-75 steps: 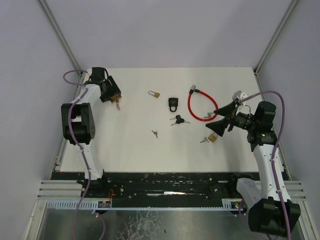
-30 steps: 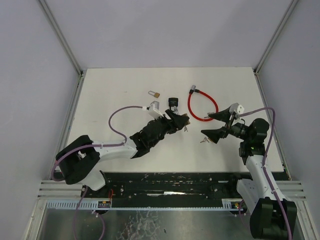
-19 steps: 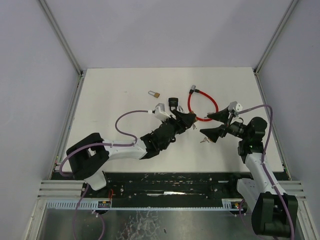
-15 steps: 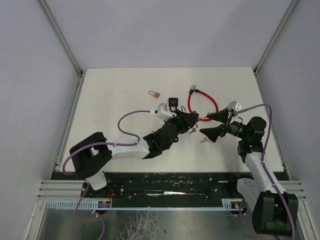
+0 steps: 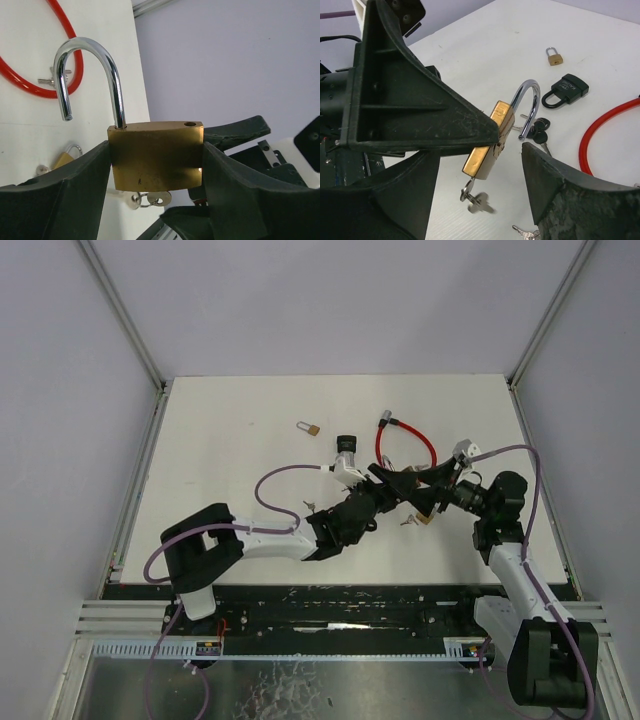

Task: Lock with the key
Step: Pick up the lock from the center of the board.

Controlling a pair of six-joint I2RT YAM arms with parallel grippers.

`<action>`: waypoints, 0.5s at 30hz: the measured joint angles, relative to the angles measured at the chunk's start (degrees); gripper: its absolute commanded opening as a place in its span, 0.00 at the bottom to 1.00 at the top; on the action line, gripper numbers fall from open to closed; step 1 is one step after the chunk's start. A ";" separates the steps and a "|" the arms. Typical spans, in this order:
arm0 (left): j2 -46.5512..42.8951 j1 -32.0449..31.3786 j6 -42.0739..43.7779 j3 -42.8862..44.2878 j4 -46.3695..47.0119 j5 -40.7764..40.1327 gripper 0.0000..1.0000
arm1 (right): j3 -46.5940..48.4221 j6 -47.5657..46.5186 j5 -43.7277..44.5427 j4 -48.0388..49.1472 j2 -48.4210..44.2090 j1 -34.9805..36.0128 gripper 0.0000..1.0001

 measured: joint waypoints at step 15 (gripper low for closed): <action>1.79 -1.22 -0.96 3.45 0.04 -2.25 0.54 | 0.50 -1.16 5.40 -1.14 -0.11 0.28 0.00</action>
